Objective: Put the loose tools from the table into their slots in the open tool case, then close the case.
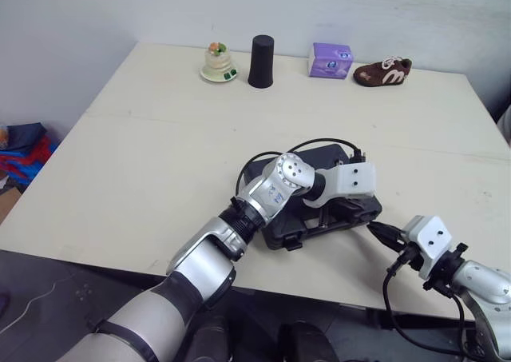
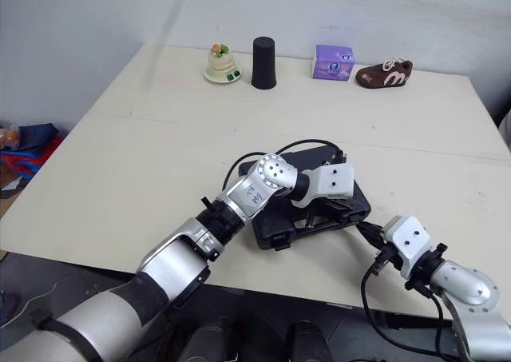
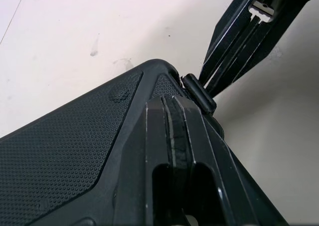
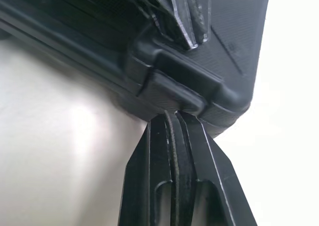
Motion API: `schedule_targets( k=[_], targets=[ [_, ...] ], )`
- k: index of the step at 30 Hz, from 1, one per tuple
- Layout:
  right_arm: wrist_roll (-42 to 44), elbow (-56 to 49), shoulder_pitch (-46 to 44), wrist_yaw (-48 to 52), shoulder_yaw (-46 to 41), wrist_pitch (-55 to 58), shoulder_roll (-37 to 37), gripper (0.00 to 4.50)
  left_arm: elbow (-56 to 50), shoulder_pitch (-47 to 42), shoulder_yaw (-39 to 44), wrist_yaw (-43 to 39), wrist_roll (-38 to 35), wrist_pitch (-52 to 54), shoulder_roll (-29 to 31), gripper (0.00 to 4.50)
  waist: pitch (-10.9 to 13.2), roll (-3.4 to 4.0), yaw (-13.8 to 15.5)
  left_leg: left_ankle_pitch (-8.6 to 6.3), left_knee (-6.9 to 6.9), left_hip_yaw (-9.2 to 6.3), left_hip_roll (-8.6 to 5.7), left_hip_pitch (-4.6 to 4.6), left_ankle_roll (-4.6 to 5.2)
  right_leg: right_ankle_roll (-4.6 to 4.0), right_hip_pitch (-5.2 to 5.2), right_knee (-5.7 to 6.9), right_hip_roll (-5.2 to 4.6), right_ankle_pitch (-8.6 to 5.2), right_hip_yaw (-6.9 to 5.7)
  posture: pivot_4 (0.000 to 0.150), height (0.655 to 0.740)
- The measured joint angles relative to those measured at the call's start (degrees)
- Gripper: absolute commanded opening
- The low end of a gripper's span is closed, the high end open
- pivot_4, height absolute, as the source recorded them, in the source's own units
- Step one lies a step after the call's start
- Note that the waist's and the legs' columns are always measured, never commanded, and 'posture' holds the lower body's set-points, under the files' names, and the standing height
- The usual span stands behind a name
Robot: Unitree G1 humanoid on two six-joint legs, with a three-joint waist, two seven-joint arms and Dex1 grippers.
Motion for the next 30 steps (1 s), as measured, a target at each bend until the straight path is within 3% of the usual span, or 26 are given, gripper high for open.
schedule_targets(
  k=[16, 30],
  targets=[
    [1.9, -0.5, -0.6, -0.4, -0.2, 1.6, 1.9, 0.05, 0.0, 0.1, 0.0, 0.1, 0.0, 0.3, 0.1, 0.00, 0.0, 0.00, 0.0, -0.08, 0.00, 0.00, 0.02, 0.00, 0.03, 0.00, 0.02, -0.05, -0.01, 0.00, 0.01, 0.150, 0.7341],
    [5.2, -4.1, -3.3, -2.5, 0.2, 11.7, 3.6, 0.05, -0.8, 0.6, -0.1, 0.3, 0.0, 1.1, 1.9, 0.00, -0.3, -0.07, -1.4, -0.18, -0.01, 0.04, 0.24, 0.07, 0.01, -0.14, 0.04, -0.10, 0.08, 0.06, 0.03, 0.150, 0.7341]
  ],
)
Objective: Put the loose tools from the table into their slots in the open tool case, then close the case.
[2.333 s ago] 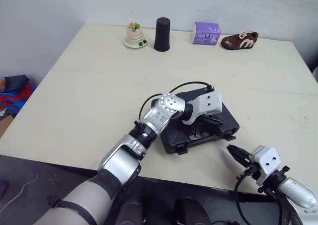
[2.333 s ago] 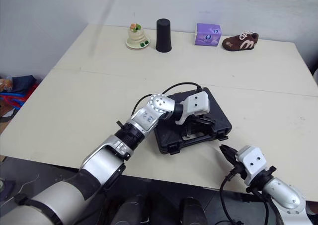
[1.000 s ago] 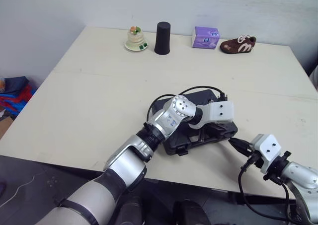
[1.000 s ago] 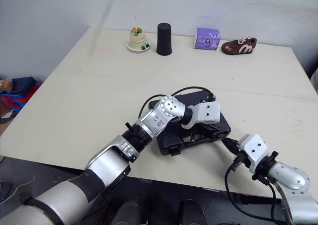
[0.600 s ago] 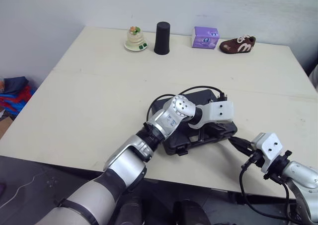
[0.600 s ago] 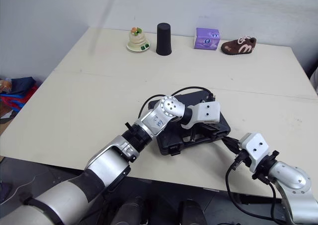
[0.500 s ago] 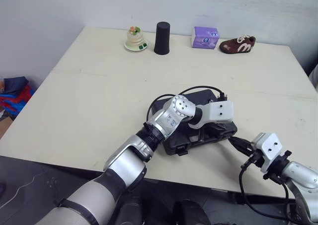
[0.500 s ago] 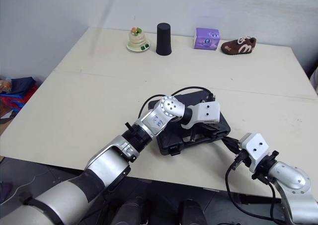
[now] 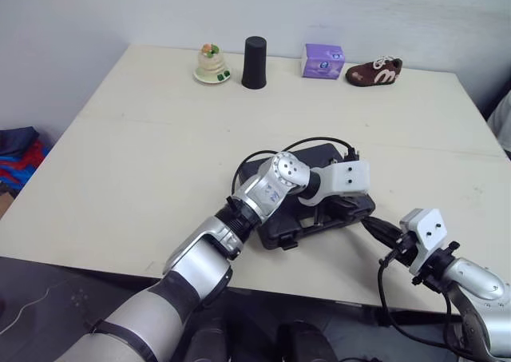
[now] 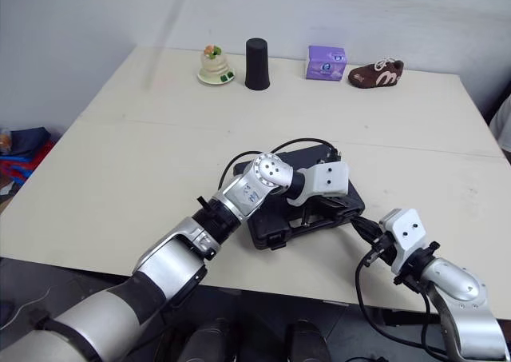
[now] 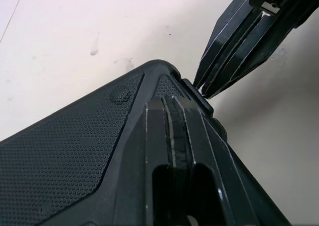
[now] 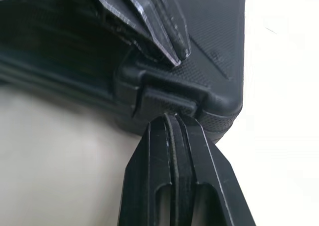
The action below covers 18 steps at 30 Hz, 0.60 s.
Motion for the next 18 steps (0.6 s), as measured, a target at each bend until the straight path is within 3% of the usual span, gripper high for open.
schedule_targets(
  k=[11, 18],
  targets=[
    [-0.3, -1.9, -1.1, 1.0, 1.0, 0.9, -1.8, 0.05, -0.4, 0.5, 0.2, 0.4, 0.0, 0.5, -0.2, 0.00, -0.4, -0.13, 0.1, -0.08, -0.20, 0.03, 0.07, 0.12, -0.06, -0.05, 0.07, -0.22, 0.05, -0.02, 0.00, 0.150, 0.7341],
    [2.3, -5.7, 9.0, 4.7, -4.6, -0.4, -2.9, 0.05, -8.2, 5.3, 7.6, -5.2, -7.6, -1.6, 4.7, 0.00, 0.1, 0.88, 0.1, 0.28, -0.36, 0.13, 0.00, -0.50, -0.42, -0.05, -0.65, -0.13, 0.07, -0.02, 0.01, 0.150, 0.7341]
  ],
)
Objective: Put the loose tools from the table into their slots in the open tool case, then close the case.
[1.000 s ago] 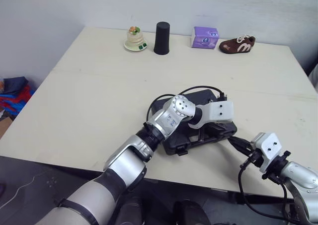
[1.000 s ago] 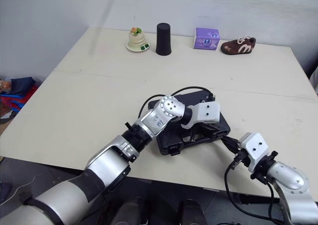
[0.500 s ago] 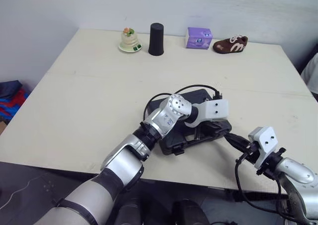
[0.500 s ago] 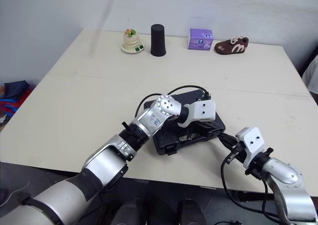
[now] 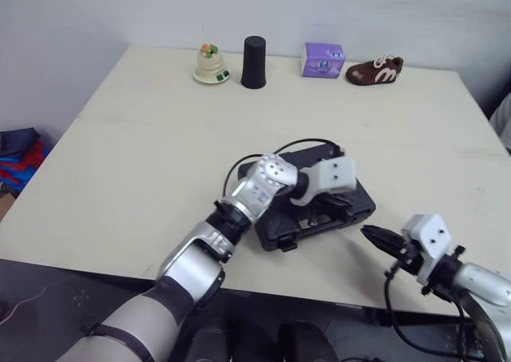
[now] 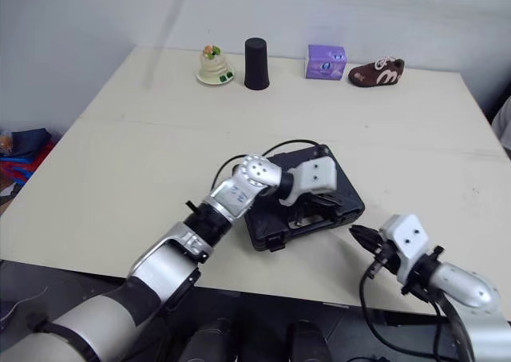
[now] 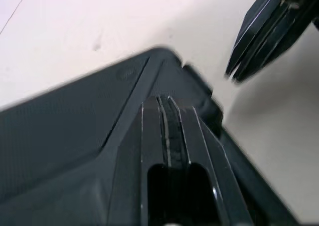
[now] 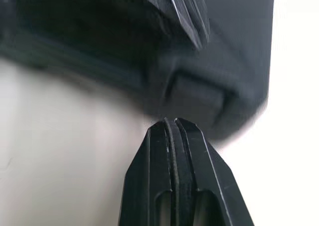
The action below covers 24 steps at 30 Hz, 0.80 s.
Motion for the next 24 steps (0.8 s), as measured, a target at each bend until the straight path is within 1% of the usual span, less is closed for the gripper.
schedule_targets(
  k=[2, 5, 8, 9, 11, 12, 14, 18, 21, 24],
  targets=[
    [1.1, -2.0, 2.3, 1.4, -1.0, 0.2, -0.7, 0.05, -5.9, 1.9, 2.6, -4.0, -4.9, -1.6, 1.8, 0.00, 0.1, 0.08, 0.3, 0.27, -0.06, 0.01, -0.06, -0.20, -0.12, -0.01, -0.30, 0.18, 0.03, -0.01, -0.03, 0.150, 0.7341],
    [1.9, -4.3, 5.1, 3.0, -1.0, 0.9, -2.1, 0.05, -12.8, 2.6, 5.3, -8.7, -9.9, -2.1, 5.0, 0.00, 0.1, 0.08, 0.8, 0.34, -0.18, 0.03, -0.11, -0.16, -0.13, -0.01, -0.30, 0.18, 0.06, -0.01, -0.06, 0.150, 0.7341],
    [2.0, -5.7, 5.9, 3.2, 1.4, 1.2, -1.3, 0.05, -17.7, 5.0, 6.1, -13.8, -12.9, -2.8, 10.0, 0.00, 0.1, 0.08, 0.8, 0.43, -0.20, 0.09, -0.15, -0.09, -0.08, -0.01, -0.28, 0.19, 0.05, -0.01, 0.02, 0.150, 0.7341],
    [1.4, -6.2, 5.7, 3.0, 3.6, 1.1, -0.7, 0.05, -18.6, 6.6, 6.2, -15.6, -13.3, -3.4, 12.5, 0.00, 0.1, 0.08, 0.7, 0.48, -0.26, 0.08, -0.16, -0.04, -0.09, -0.01, -0.27, 0.21, 0.04, -0.01, 0.03, 0.150, 0.7341],
    [-0.8, -6.7, 4.9, 3.0, 11.0, 0.5, 0.8, 0.05, -20.2, 10.7, 6.3, -18.2, -13.7, -3.2, 18.1, 0.00, 0.1, 0.06, 0.3, 0.53, -0.38, 0.04, -0.15, 0.00, -0.14, -0.04, -0.29, 0.28, 0.05, 0.00, 0.05, 0.150, 0.7341],
    [-1.6, -6.7, 4.6, 3.0, 14.1, 0.4, 1.5, 0.05, -20.3, 12.3, 6.3, -18.7, -13.6, -3.0, 19.8, 0.00, 0.1, 0.09, 0.2, 0.54, -0.38, 0.03, -0.16, -0.02, -0.14, -0.05, -0.33, 0.31, 0.03, 0.00, 0.05, 0.150, 0.7341],
    [-2.2, -6.7, 2.8, 3.0, 17.8, 0.4, 2.2, 0.05, -20.8, 14.3, 6.0, -18.9, -12.9, -3.6, 22.0, 0.00, 0.1, 0.07, 0.4, 0.53, -0.35, 0.00, -0.18, -0.07, -0.10, -0.05, -0.34, 0.29, 0.00, 0.01, 0.06, 0.150, 0.7341],
    [-3.1, -6.5, -0.8, 3.5, 21.3, 0.0, 2.0, 0.05, -21.9, 15.5, 5.9, -18.2, -12.6, -2.8, 22.9, 0.00, 0.1, 0.07, 1.4, 0.47, -0.29, -0.02, -0.26, -0.14, 0.00, -0.04, -0.35, 0.25, -0.08, 0.02, 0.06, 0.150, 0.7341],
    [-5.0, -3.9, -5.8, 3.6, 24.6, -0.4, 2.9, 0.05, -21.0, 16.8, 4.8, -18.0, -11.2, -5.2, 23.4, 0.00, 0.1, 0.06, 1.3, 0.47, -0.28, 0.02, -0.28, -0.12, 0.00, -0.03, -0.35, 0.25, -0.07, 0.02, 0.05, 0.150, 0.7341],
    [-6.1, -1.5, -8.5, 3.5, 26.0, -0.7, 3.1, 0.05, -20.9, 17.1, 4.1, -18.0, -11.4, -6.3, 22.6, 0.00, 0.1, 0.06, 1.4, 0.49, -0.25, -0.01, -0.27, -0.12, -0.01, -0.03, -0.33, 0.28, -0.05, 0.02, 0.01, 0.150, 0.7341]
  ],
)
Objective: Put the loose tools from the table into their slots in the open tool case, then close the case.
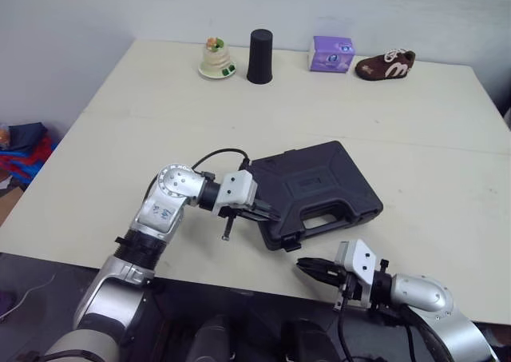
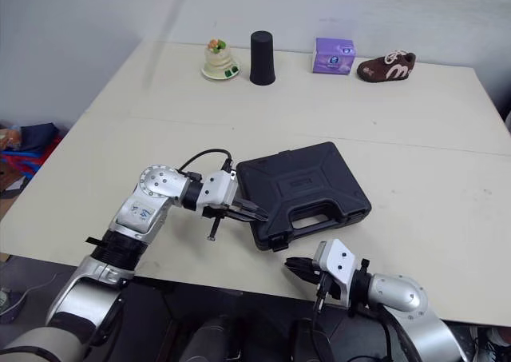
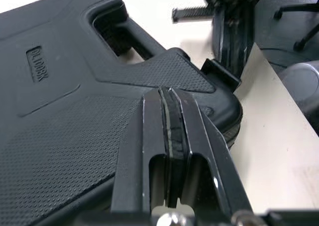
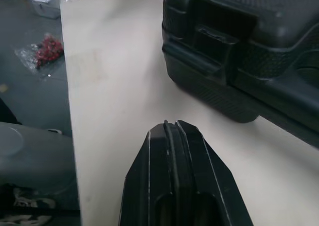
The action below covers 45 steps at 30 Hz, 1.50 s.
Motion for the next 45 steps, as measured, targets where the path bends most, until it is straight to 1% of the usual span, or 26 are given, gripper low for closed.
schedule_targets(
  k=[4, 7, 9, 11, 12, 14, 24, 31, 45],
  targets=[
    [-0.3, 1.0, -1.3, 0.0, 0.0, -0.5, 0.0, 0.05, 0.2, -0.1, -1.2, 0.1, 0.4, -1.2, -0.3, 0.00, 0.0, -0.02, -0.1, -0.01, 0.01, 0.02, -0.01, 0.04, 0.02, 0.01, 0.06, 0.00, -0.01, 0.00, 0.02, 0.150, 0.7341],
    [-0.3, 1.2, -1.9, 0.0, 0.1, -0.5, 0.1, 0.05, 0.9, -0.7, -2.5, 1.5, 2.0, -1.5, -0.2, 0.00, -0.1, -0.04, 0.0, -0.01, 0.00, 0.00, -0.01, 0.15, 0.02, 0.01, 0.17, 0.00, -0.01, 0.00, 0.01, 0.150, 0.7341],
    [-0.2, 1.2, -2.6, -0.1, 0.1, -0.5, 0.6, 0.05, 1.1, -1.0, -3.1, 2.7, 3.2, -1.9, -0.2, 0.00, -0.2, -0.07, 0.0, -0.03, -0.03, -0.02, 0.00, 0.42, 0.04, 0.01, 0.47, -0.07, -0.02, 0.00, 0.01, 0.150, 0.7341],
    [-0.2, 1.2, -3.2, -0.4, 0.2, -0.7, 1.6, 0.05, 1.3, -0.4, -3.6, 4.1, 3.7, -2.6, -0.2, 0.00, -0.2, -0.12, 0.0, -0.26, -0.18, -0.03, 0.01, 0.96, 0.26, 0.01, 1.01, -0.24, -0.06, 0.00, 0.03, 0.150, 0.7341],
    [-0.3, 1.2, -3.5, -0.4, 0.4, -0.7, 1.8, 0.05, 1.6, -0.1, -4.0, 4.8, 3.9, -3.0, -0.2, 0.00, -0.3, -0.12, 0.0, -0.36, -0.21, -0.04, 0.02, 1.05, 0.36, 0.01, 1.10, -0.30, -0.08, 0.00, 0.04, 0.150, 0.7341],
    [-0.3, 1.2, -4.3, -0.6, 1.2, -0.8, 2.2, 0.05, 2.2, 0.0, -4.5, 5.8, 4.2, -4.0, -0.2, 0.00, -0.5, -0.14, 0.0, -0.56, -0.21, -0.08, 0.03, 1.19, 0.10, 0.01, 1.25, -0.34, -0.13, 0.00, 0.06, 0.150, 0.7341],
    [0.7, 1.6, -6.0, -0.2, 1.9, -0.7, 3.0, 0.05, 3.1, -0.2, -4.7, 8.7, 4.5, -3.5, 0.4, 0.00, -1.0, -0.25, -0.3, -0.56, -0.28, -0.07, 0.10, 1.19, 0.07, -0.08, 1.16, -0.36, -0.14, -0.03, 0.09, 0.150, 0.7341],
    [1.4, 3.6, -8.5, 2.6, 1.9, -0.8, 1.3, 0.05, 3.0, -0.2, -4.8, 8.9, 4.5, -3.3, 0.5, 0.00, -1.1, -0.25, -0.3, -0.59, -0.29, -0.07, 0.14, 1.19, 0.03, -0.14, 1.14, -0.37, -0.14, -0.04, 0.09, 0.150, 0.7341],
    [3.8, 7.1, -10.2, 3.8, 1.7, 0.6, 1.6, 0.05, 3.0, 0.2, -4.8, 8.8, 4.5, -5.3, 1.7, 0.00, -1.2, -0.12, -0.9, -0.61, -0.35, -0.06, 0.25, 1.17, -0.02, -0.29, 1.04, -0.39, -0.13, -0.06, 0.09, 0.150, 0.7341]
  ],
)
